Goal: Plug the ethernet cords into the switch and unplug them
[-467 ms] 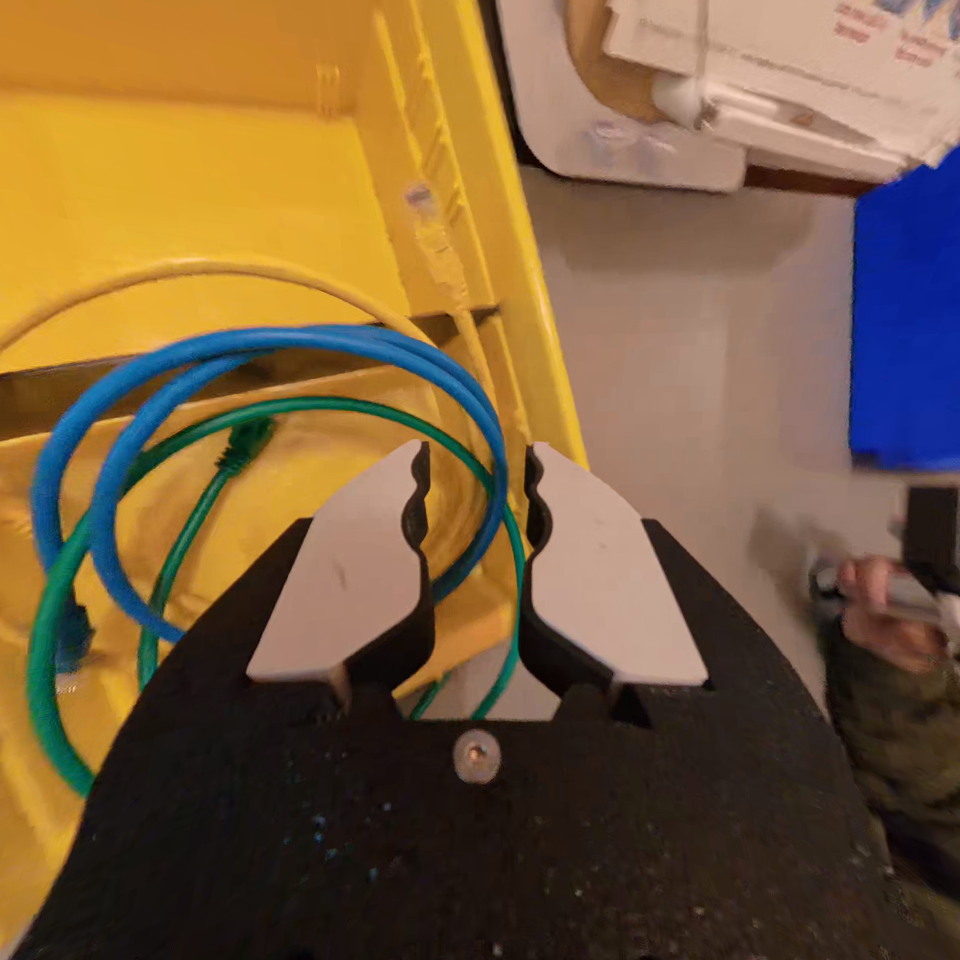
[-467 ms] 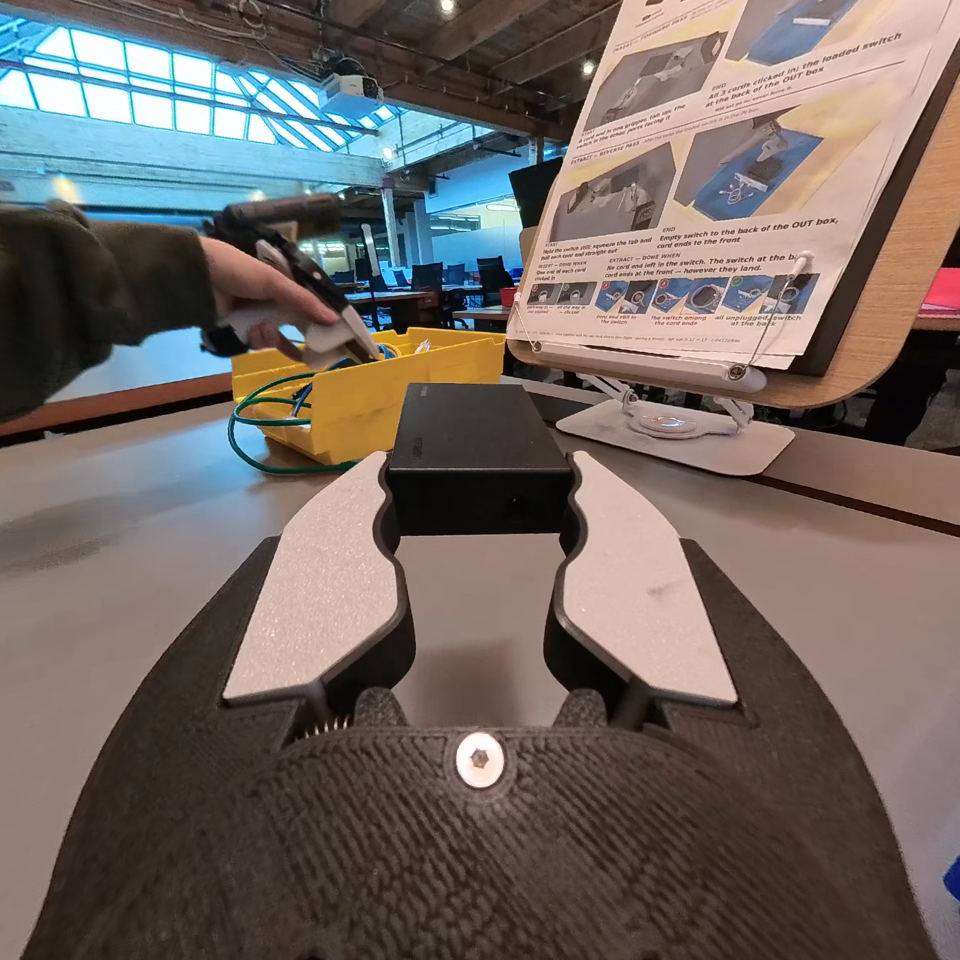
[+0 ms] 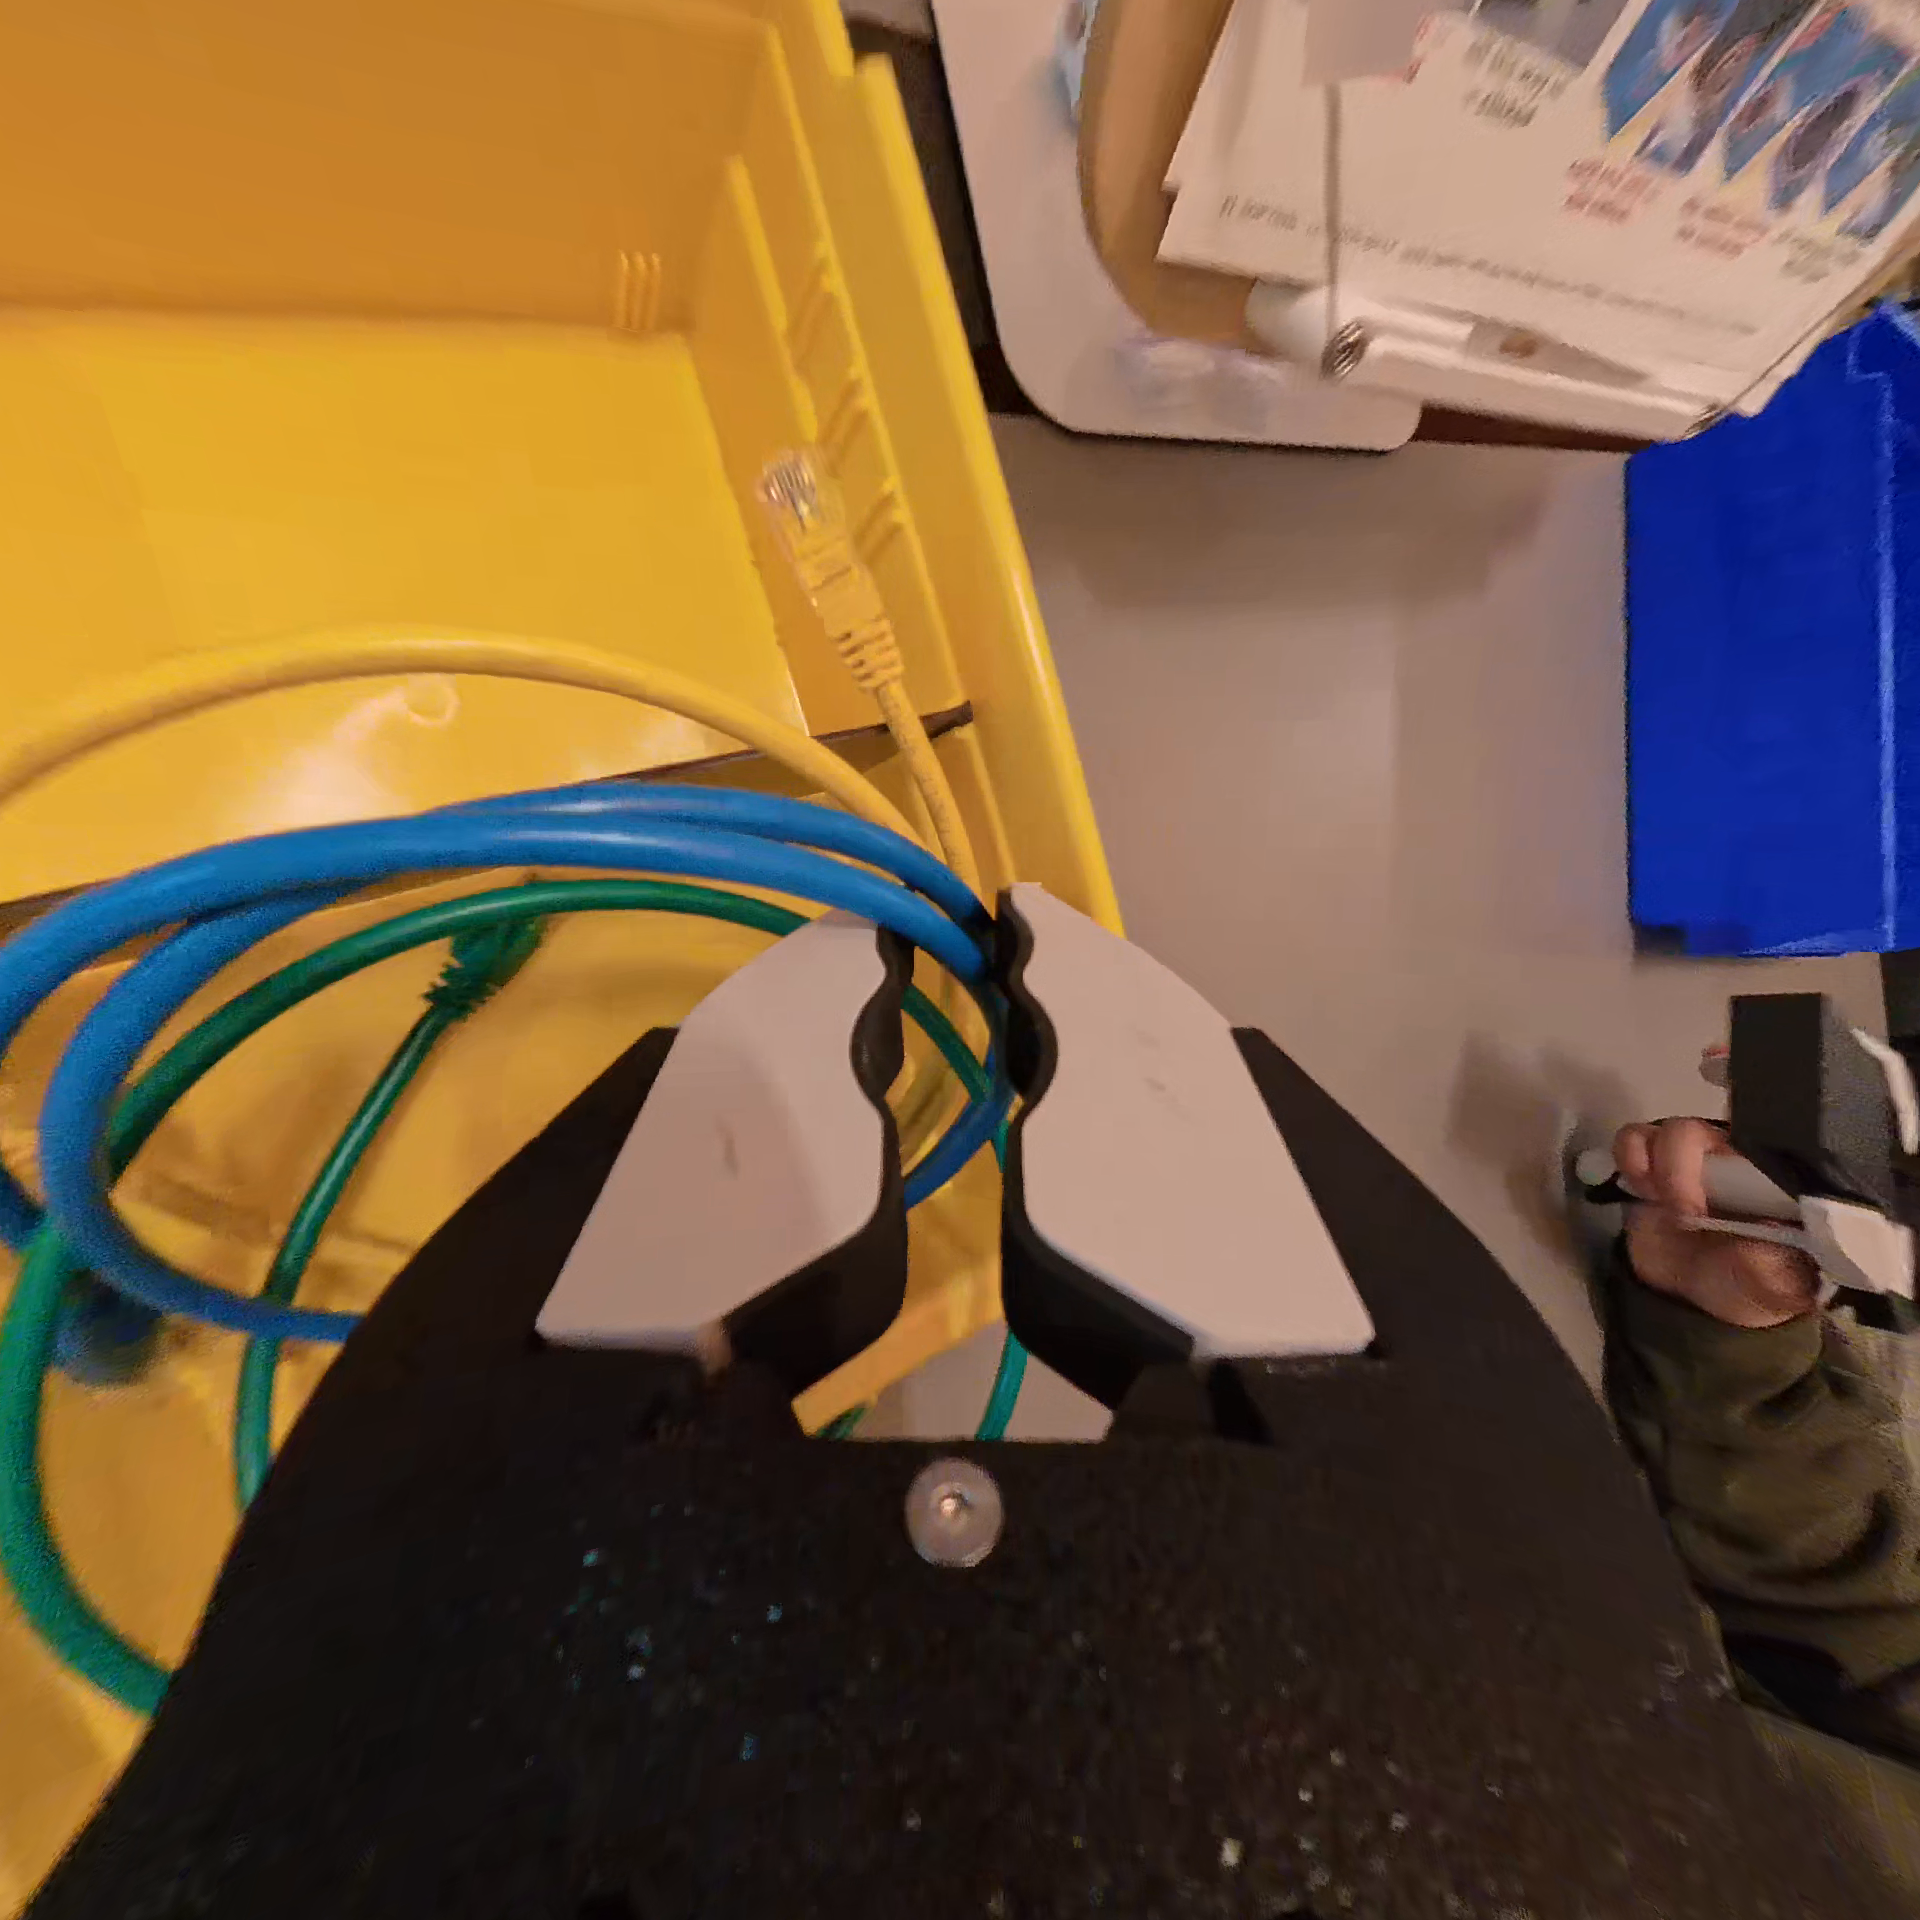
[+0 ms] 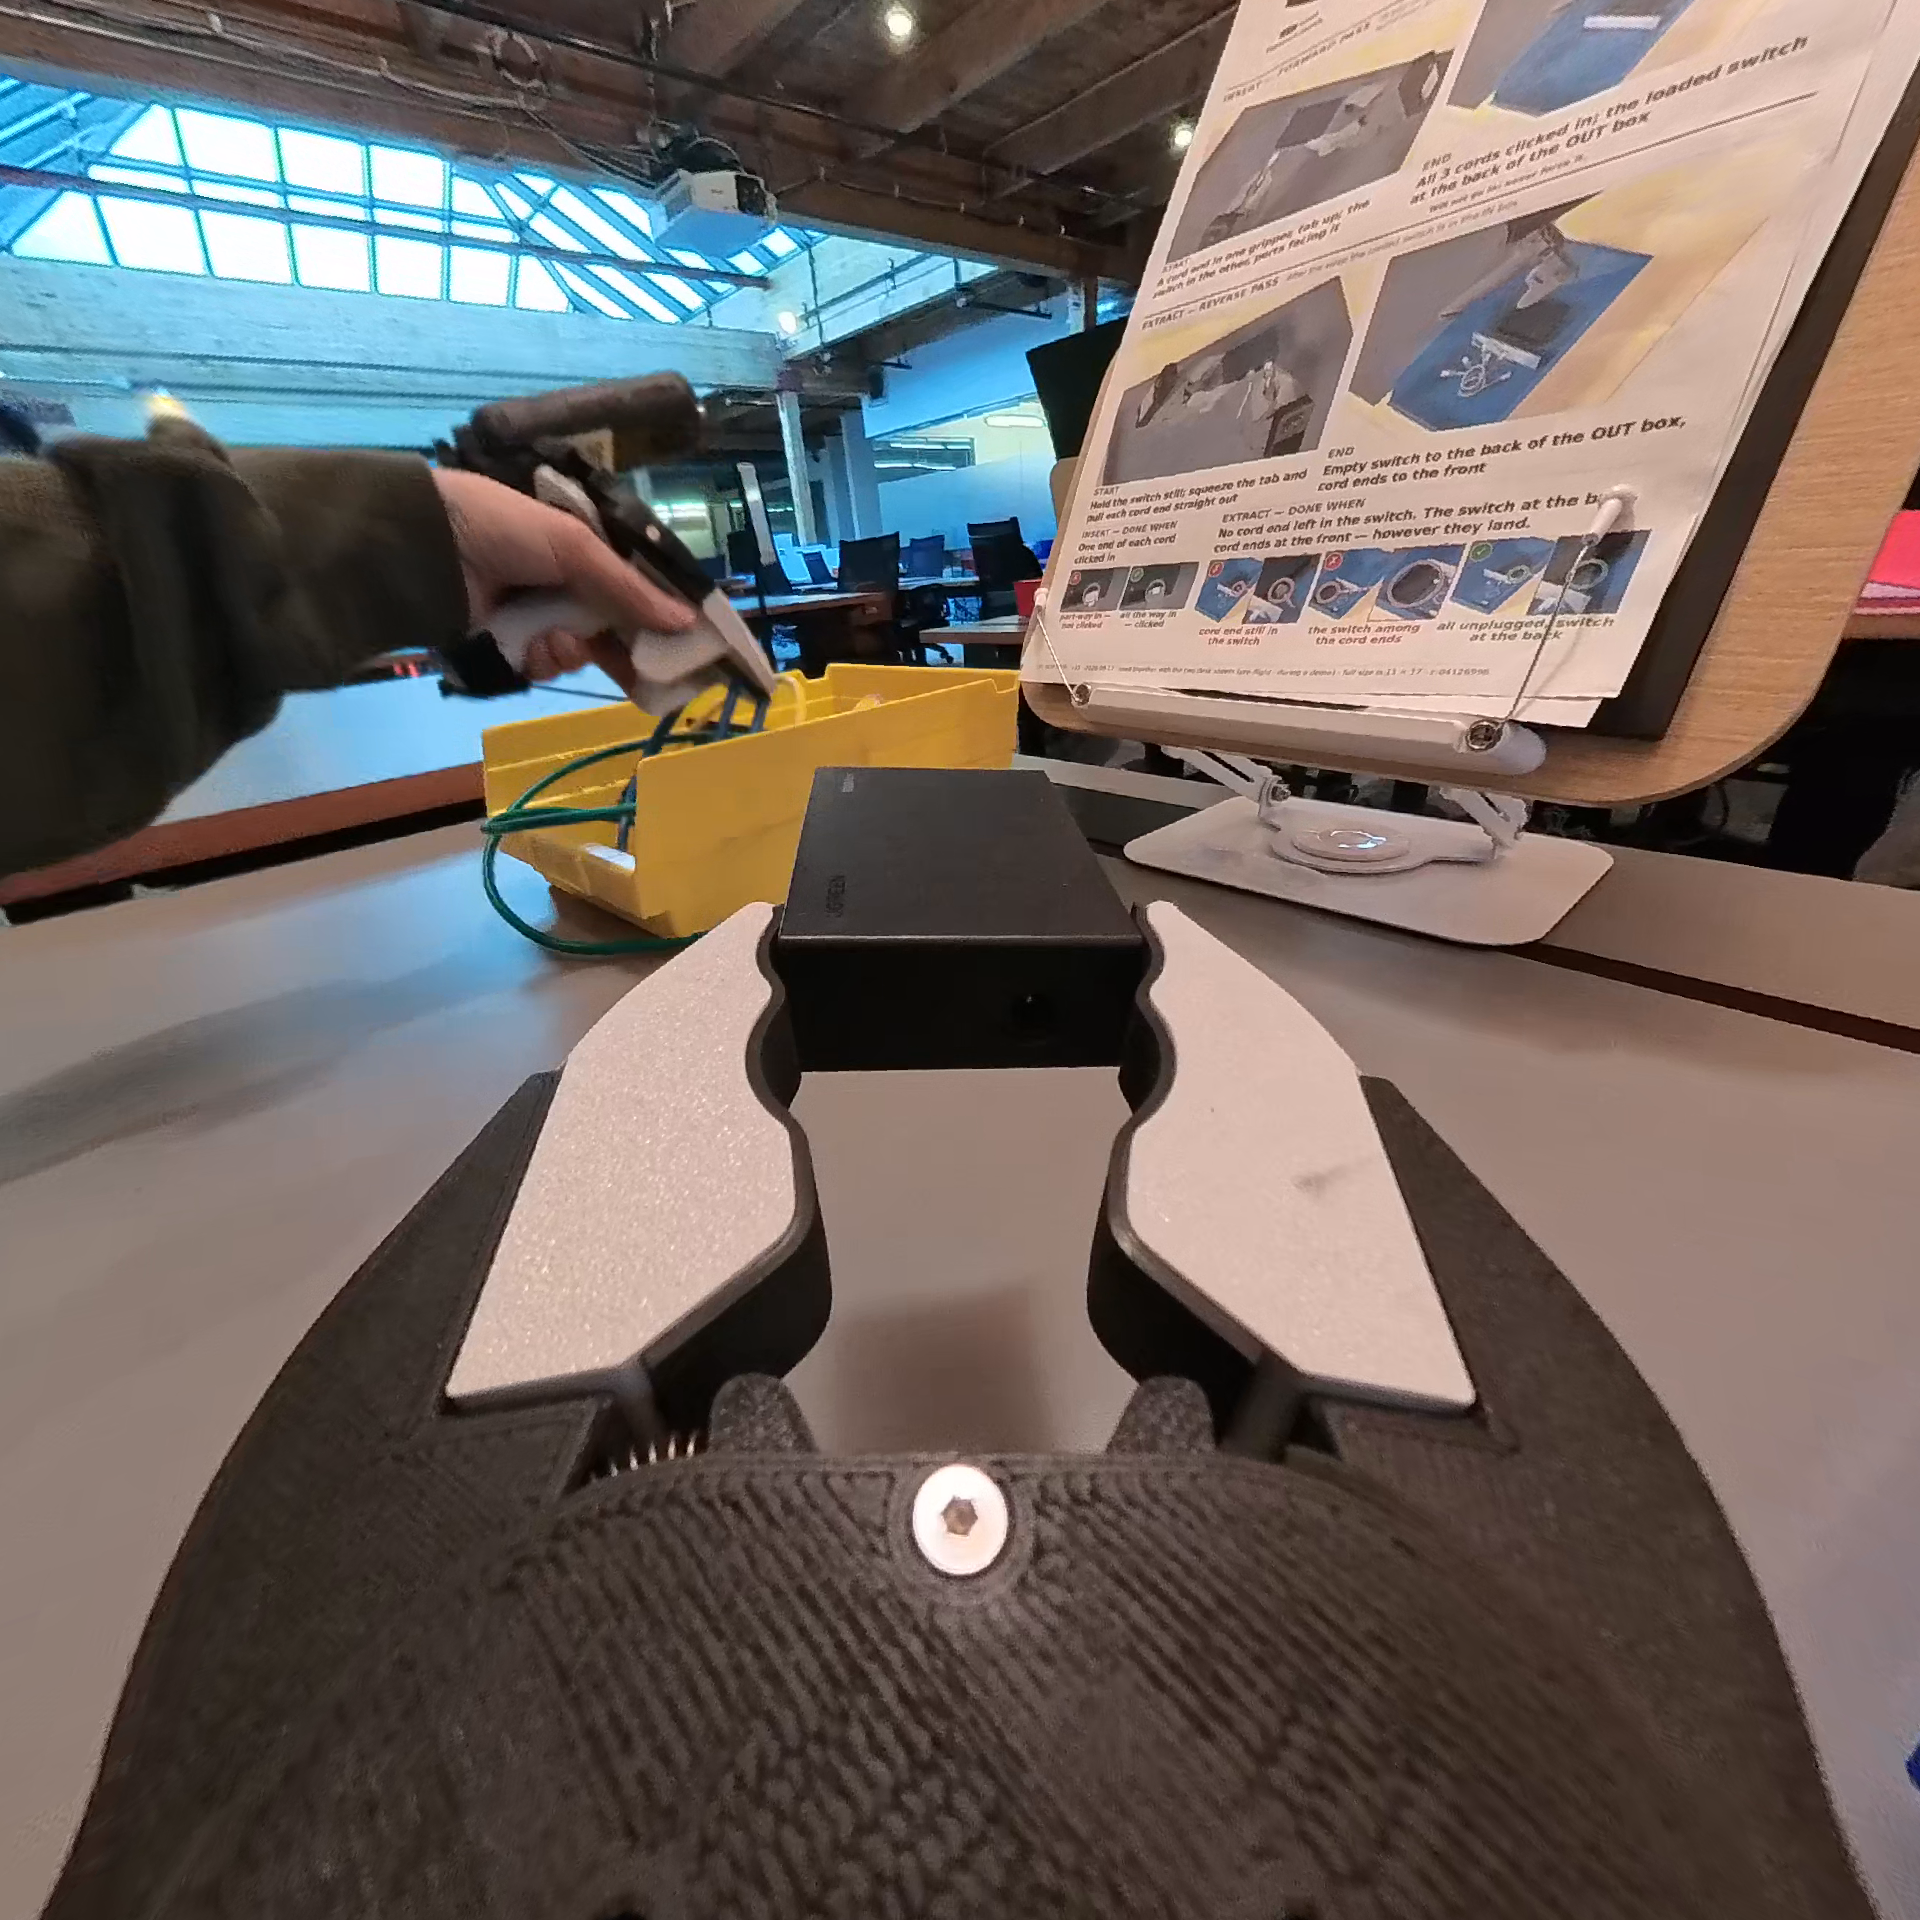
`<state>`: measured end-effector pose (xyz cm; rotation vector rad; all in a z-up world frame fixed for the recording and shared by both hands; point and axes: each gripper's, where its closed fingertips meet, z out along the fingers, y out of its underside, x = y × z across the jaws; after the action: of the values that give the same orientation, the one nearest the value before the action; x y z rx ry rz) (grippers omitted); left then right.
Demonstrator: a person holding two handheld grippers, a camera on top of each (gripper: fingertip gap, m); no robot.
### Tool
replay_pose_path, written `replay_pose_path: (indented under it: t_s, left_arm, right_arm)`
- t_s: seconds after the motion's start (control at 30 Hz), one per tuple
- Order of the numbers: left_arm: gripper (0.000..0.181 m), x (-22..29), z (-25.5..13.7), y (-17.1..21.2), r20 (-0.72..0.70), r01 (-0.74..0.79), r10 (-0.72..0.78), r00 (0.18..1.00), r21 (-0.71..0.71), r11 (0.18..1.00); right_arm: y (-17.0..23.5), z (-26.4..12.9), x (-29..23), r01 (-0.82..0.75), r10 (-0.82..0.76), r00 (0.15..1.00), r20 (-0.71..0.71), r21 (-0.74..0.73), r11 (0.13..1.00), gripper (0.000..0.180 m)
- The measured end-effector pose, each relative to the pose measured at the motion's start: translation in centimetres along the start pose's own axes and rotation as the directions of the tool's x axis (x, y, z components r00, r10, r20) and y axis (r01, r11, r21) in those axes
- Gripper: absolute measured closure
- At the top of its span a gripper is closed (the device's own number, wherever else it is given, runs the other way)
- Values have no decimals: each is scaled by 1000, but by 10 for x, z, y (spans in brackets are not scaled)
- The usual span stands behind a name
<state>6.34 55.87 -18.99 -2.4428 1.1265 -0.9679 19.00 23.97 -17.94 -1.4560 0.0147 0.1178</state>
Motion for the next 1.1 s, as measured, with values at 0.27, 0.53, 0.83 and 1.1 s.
replay_pose_path:
  t_s: [0.27,0.53,0.83,1.1]
  left_arm:
    - [176,41,-85,-62,-164,-159,211,964,282,946]
    - [176,118,-192,-92,-196,-333,540,818,604,724]
    - [176,199,-309,-96,-203,-264,736,646,845,466]
    - [177,116,-271,-66,-542,96,567,620,770,631]
  right_arm:
    - [1,1,-3,17,-17,1000,6,-10,1000,119]
    - [1,1,-3,19,-19,1000,6,-7,1000,119]
    - [2,2,-4,27,-27,1000,13,-14,1000,119]
    - [1,0,-4,27,-27,1000,13,-5,1000,119]
